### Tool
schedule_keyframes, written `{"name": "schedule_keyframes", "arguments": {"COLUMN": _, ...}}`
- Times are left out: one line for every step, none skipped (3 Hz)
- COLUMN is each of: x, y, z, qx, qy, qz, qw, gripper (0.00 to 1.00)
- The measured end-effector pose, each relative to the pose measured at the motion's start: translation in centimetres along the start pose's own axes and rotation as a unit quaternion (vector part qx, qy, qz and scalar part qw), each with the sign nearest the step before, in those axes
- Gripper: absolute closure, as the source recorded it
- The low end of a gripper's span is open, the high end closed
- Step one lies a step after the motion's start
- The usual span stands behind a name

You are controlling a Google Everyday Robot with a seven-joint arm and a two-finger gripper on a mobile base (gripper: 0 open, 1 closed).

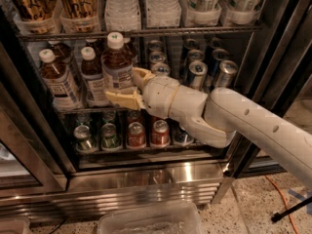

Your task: Pick blue plastic bottle from middle shelf of fridge

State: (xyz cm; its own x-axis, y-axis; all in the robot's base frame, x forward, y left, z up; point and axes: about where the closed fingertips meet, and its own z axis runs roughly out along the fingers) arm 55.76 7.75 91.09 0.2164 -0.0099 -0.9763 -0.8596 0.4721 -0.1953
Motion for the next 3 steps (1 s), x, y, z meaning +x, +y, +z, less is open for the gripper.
{"name": "schedule_keyframes", "arguments": {"x": 1.0, "y": 2.0, "z": -1.8, "qx": -0.056, "qy": 0.052, "qz": 0.021, "qw": 0.9969, "gripper": 1.0}}
{"name": "schedule_keyframes", "arguments": {"x": 2.5, "y": 3.3, "z": -4.2, "qx": -0.083, "qy": 0.104, "qz": 0.048, "qw": 0.99, "gripper": 1.0}}
{"name": "schedule_keyframes", "arguments": {"x": 3.0, "y": 4.8, "z": -6.3, "qx": -0.11, "qy": 0.145, "qz": 0.076, "qw": 0.9803, "gripper": 1.0}}
